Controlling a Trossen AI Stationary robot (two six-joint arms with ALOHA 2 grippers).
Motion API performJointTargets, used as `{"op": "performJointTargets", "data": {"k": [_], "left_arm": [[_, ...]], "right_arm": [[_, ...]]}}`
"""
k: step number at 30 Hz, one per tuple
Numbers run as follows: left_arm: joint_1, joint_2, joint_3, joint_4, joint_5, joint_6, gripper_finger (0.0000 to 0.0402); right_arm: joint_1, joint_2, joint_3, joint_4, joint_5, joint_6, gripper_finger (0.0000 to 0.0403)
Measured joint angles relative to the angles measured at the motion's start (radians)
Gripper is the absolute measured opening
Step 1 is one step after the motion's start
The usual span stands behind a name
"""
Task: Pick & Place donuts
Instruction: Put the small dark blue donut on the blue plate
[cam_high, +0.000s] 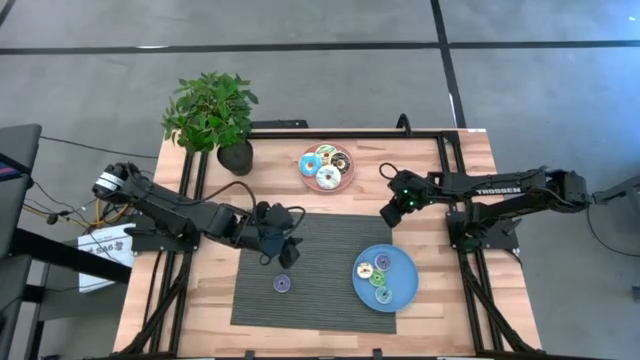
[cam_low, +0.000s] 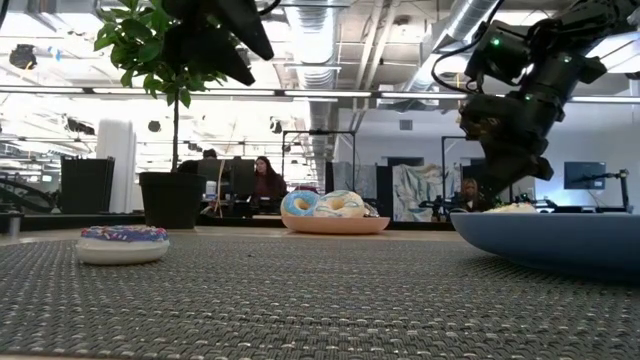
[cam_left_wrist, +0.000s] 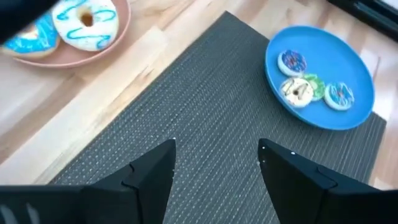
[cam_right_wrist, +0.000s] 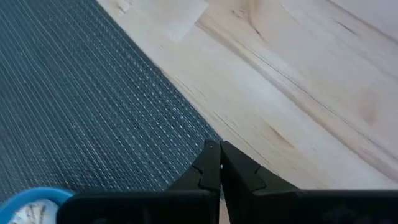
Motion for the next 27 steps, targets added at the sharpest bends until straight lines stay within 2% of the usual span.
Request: {"op": "performJointTargets", "data": {"k": [3,8,12,20,27], "left_arm": [[0.001,0.0,0.0,-0.002,0.031,0.036,0.0222],[0.0,0.0,-0.01,-0.052,0.169,0.12,0.0222],[-0.001,0.002,-0.047,-0.058,0.226,0.084,0.0222],[0.021,0.001,-0.12,-0.019,0.243,0.052,0.0228],[0.024,0.001,-0.176,0.096,0.228,0.051,0.0272]], "right_arm": [[0.0,0.0,0.0,0.014,0.0,0.02,0.0001],[0.0,0.0,0.0,0.026,-0.001,0.044,0.0001],[0.0,0.0,0.0,0.027,-0.001,0.044,0.0001],[0.0,0.0,0.0,0.026,-0.001,0.045,0.0001],[0.0,0.0,0.0,0.026,-0.001,0.034,0.0001]]}}
